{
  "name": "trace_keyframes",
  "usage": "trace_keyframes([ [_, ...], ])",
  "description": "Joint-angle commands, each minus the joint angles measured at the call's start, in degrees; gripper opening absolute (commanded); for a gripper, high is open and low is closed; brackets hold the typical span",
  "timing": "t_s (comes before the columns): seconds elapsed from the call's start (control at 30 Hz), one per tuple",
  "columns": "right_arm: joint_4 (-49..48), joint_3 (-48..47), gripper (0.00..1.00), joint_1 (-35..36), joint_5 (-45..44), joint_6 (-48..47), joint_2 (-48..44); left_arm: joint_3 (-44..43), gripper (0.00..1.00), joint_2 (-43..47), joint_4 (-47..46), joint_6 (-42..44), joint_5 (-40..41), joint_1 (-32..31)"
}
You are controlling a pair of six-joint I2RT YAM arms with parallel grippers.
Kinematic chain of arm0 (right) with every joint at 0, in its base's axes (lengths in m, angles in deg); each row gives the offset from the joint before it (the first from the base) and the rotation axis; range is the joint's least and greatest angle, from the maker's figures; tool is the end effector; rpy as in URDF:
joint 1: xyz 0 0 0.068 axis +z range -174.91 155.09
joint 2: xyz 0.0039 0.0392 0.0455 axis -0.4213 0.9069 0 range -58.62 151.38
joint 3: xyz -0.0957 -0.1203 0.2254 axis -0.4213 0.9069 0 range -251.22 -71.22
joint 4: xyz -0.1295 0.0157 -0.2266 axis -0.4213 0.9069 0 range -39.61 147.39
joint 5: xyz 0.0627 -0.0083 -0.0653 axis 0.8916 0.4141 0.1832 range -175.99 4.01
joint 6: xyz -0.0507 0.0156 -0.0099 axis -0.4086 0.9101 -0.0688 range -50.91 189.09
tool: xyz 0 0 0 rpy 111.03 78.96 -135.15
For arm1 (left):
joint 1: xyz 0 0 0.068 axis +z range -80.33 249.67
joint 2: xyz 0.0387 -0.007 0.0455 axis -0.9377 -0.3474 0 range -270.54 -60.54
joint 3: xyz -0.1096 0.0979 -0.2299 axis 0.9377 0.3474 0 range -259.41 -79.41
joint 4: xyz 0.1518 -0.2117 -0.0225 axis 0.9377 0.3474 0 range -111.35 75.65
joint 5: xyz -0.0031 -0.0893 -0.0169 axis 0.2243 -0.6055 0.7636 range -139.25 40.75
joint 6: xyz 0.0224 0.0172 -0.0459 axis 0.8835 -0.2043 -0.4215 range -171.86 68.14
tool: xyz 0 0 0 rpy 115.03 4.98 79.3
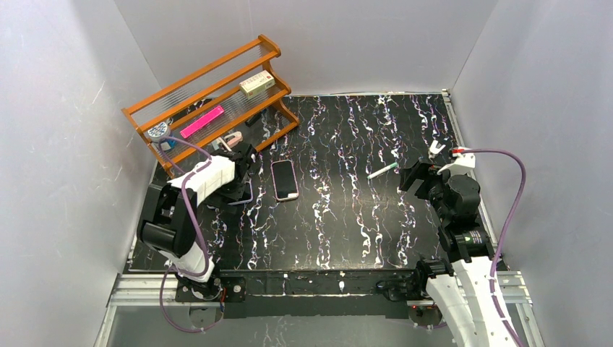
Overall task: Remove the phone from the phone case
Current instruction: Adjust the phone at the center of the board.
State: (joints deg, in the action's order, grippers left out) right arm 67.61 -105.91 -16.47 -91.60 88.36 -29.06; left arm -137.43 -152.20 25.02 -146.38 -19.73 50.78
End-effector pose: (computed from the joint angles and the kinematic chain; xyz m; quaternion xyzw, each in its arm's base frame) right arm 0.1350 0.0165 0.3025 0.1039 0.7703 0.1134 0.6189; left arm 0.2736 -0.0751 0.1882 -0.6081 0.7475 0.0689 0.2583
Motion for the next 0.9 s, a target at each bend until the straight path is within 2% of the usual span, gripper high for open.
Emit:
trace_keyframes([
  [0.0, -3.51, 0.42, 0.99, 0.59, 0.55, -0.98, -0.73, -3.33, 0.98, -2.08, -0.27, -5.61, 4.06, -0.14],
  [0.17, -3.51, 0.41, 0.99, 0.88, 0.64, -1.16, -0.67, -6.53, 0.98, -5.75, 0.59, -7.19, 4.62, -0.09],
  [0.53, -3.15, 0.07, 0.99, 1.71, 0.42, -1.68, -1.24, -11.25, 0.98, -12.24, 10.36, -13.63, 2.3, -0.15],
  [0.73, -3.49, 0.29, 0.99, 2.44, 0.34, -1.69, -1.39, -12.5, 0.98, -14.02, 13.63, -13.12, 1.93, -0.07],
  [0.87, -3.63, 0.17, 0.99, 3.2, -0.08, -2.08, -1.47, -10.89, 0.98, -15.2, 12.21, -12.54, -0.6, -0.06],
])
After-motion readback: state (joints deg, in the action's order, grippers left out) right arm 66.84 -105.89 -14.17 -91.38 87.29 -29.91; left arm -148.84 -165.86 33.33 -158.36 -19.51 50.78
